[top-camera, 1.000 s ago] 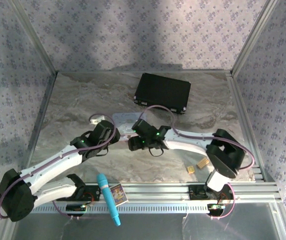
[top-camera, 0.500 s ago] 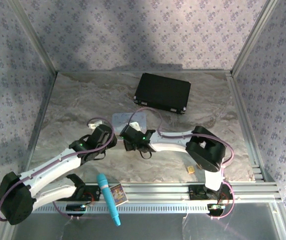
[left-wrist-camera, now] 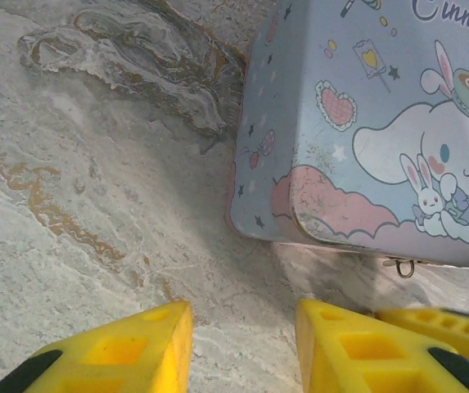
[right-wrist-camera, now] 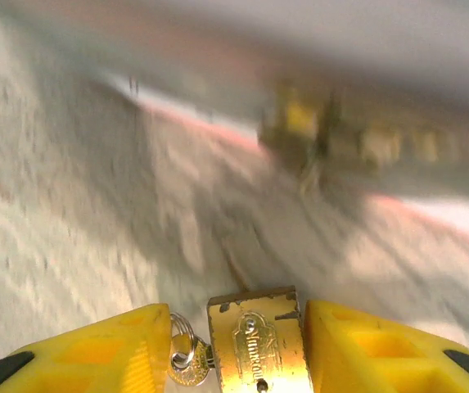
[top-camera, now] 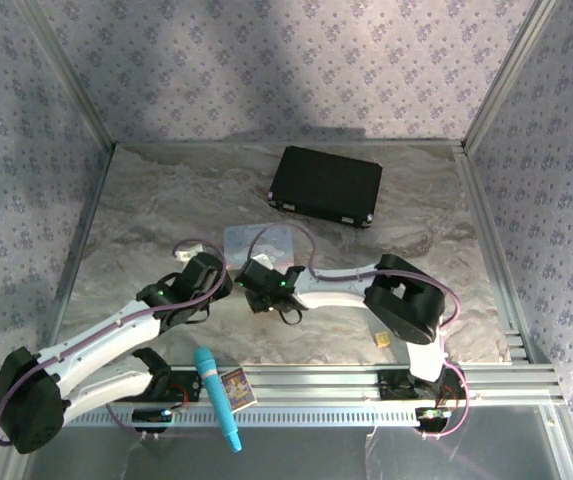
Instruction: Unlock the padlock with the key
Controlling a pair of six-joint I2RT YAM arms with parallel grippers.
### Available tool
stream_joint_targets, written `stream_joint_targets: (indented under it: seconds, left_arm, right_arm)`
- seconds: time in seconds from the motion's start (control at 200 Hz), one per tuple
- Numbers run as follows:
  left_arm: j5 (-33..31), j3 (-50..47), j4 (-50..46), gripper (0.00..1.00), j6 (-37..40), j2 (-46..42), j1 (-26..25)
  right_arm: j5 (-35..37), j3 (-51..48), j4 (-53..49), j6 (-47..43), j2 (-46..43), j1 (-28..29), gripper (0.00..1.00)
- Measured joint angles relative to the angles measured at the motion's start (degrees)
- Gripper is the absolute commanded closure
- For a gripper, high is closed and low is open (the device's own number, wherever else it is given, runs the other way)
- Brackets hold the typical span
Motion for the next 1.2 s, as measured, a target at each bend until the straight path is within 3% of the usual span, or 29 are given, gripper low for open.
stream_joint_targets:
  seconds: [0.165, 0.29, 0.405, 0.5, 0.63, 0.91, 1.199]
  left_arm:
    - [0.0, 0.0, 0.1, 0.63, 0.0, 0.0, 0.0]
    - [0.0, 0.0, 0.0, 0.62, 0.0, 0.1, 0.0]
    - [-0.2, 0.0, -0.2, 0.61, 0.0, 0.1, 0.0]
    - [-0.7, 0.0, -1.2, 0.38, 0.1, -0.6, 0.0]
    - [-1.4, 0.0, -2.2, 0.22, -0.7, -2.2, 0.0]
    - [-1.4, -0.8, -2.2, 0.21, -1.1, -3.5, 0.1]
    - [-1.3, -2.5, -2.2, 0.21, -1.6, -3.8, 0.1]
  right_arm:
    - [-1.9, -4.9, -1.7, -2.6, -5.4, 0.2, 0.42]
    - [-1.9, -4.4, -3.2, -3.6, -7.9, 0.2, 0.42]
    - [-0.8, -1.2, -6.9, 0.9, -8.2, -0.2, 0.41]
    - [-0.5, 0.4, -9.0, 5.7, -8.0, -0.3, 0.41]
    - [-0.5, 0.9, -10.4, 10.9, -5.8, 0.5, 0.41]
    - [-0.6, 1.0, -11.0, 14.6, -2.3, 0.8, 0.41]
    - [1.1, 2.3, -13.0, 15.4, -0.8, 0.9, 0.48]
